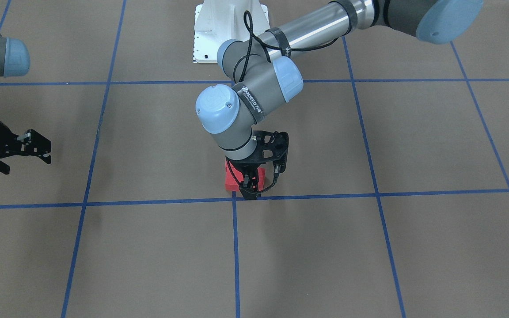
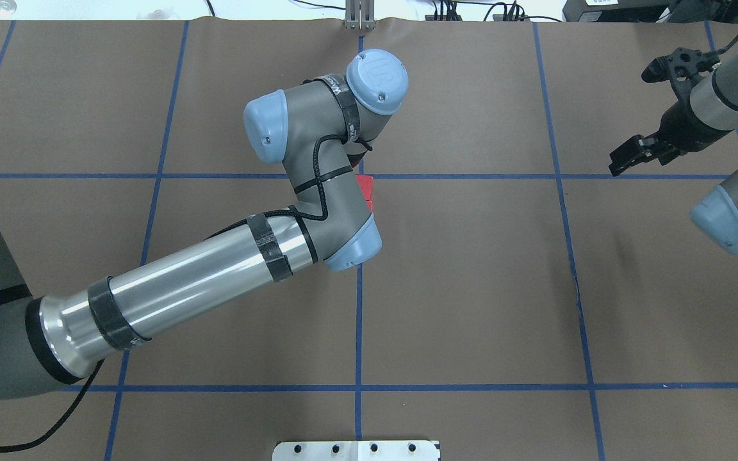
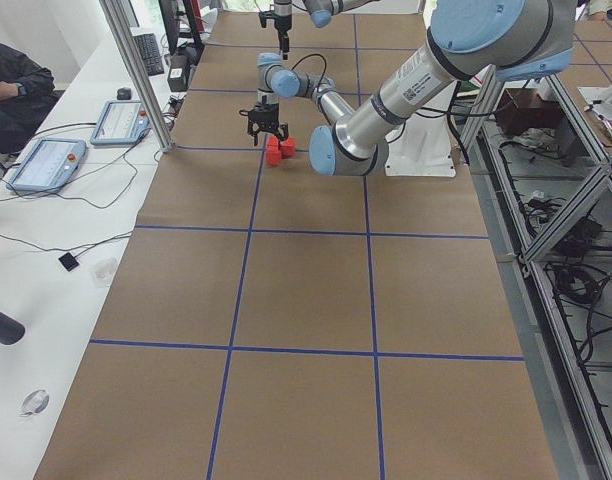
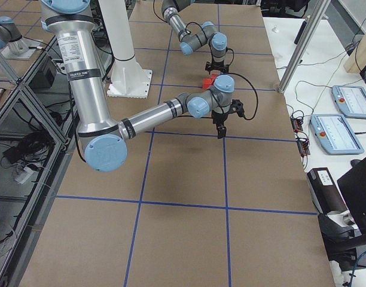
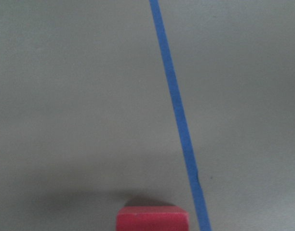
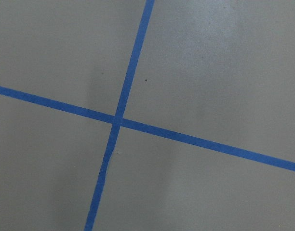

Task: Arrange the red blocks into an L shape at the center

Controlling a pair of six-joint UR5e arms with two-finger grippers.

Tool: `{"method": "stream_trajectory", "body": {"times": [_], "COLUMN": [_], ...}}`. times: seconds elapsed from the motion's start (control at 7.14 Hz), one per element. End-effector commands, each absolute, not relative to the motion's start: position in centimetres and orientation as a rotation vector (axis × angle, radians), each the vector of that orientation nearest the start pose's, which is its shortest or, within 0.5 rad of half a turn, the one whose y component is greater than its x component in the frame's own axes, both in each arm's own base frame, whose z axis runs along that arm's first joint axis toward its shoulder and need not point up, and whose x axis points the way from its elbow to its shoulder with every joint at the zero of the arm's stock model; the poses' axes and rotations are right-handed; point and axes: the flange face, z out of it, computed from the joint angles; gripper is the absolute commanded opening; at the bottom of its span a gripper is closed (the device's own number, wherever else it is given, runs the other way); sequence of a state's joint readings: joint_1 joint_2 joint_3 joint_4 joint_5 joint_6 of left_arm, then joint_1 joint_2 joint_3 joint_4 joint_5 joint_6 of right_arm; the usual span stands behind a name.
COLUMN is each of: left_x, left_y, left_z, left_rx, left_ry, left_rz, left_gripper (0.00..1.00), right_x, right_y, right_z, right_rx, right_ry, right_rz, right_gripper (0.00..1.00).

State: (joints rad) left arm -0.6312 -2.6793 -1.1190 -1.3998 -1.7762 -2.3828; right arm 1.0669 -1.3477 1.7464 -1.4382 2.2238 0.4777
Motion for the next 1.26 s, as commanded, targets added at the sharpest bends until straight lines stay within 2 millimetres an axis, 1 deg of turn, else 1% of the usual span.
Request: {"method": "stream_trajectory", "body": {"times": [0.0,0.14,0.28,0.42,0.56,0.7,0.84,0.98,1.12], "left_x": [54.2,50.5,45.8,41.2,36.6,31.9,27.8,23.0,17.2], "left_y": [-58.2,-57.2,-55.0,-52.9,-51.2,-50.6,-51.4,-52.6,-53.5], "left_z": [16.3,19.4,22.6,25.5,28.2,30.9,34.2,36.4,38.9], "left_rx": [-0.2,-0.149,-0.091,-0.032,0.029,0.085,0.106,0.094,0.092], "left_ry": [0.577,0.602,0.635,0.643,0.631,0.607,0.567,0.573,0.588], "left_rz": [-1.206,-1.086,-0.955,-0.823,-0.681,-0.557,-0.465,-0.34,-0.222], "left_gripper": [1.0,1.0,1.0,1.0,1.0,1.0,1.0,1.0,1.0], "right_x": [-19.5,-19.0,-18.4,-18.3,-15.8,-12.0,-9.4,-5.6,-2.4], "right_y": [-55.3,-55.3,-55.4,-55.3,-55.3,-55.3,-54.8,-55.0,-55.2], "right_z": [44.1,43.6,44.5,45.3,47.0,49.0,51.6,53.4,55.8], "right_rx": [0.172,0.188,0.185,0.174,0.166,0.152,0.147,0.168,0.146], "right_ry": [-0.806,-0.804,-0.785,-0.774,-0.759,-0.754,-0.734,-0.735,-0.781], "right_rz": [-0.168,-0.158,-0.148,-0.14,-0.1,-0.037,-0.039,-0.069,-0.056], "right_gripper": [0.99,0.99,0.99,0.99,0.99,0.99,0.99,0.99,0.99]}}
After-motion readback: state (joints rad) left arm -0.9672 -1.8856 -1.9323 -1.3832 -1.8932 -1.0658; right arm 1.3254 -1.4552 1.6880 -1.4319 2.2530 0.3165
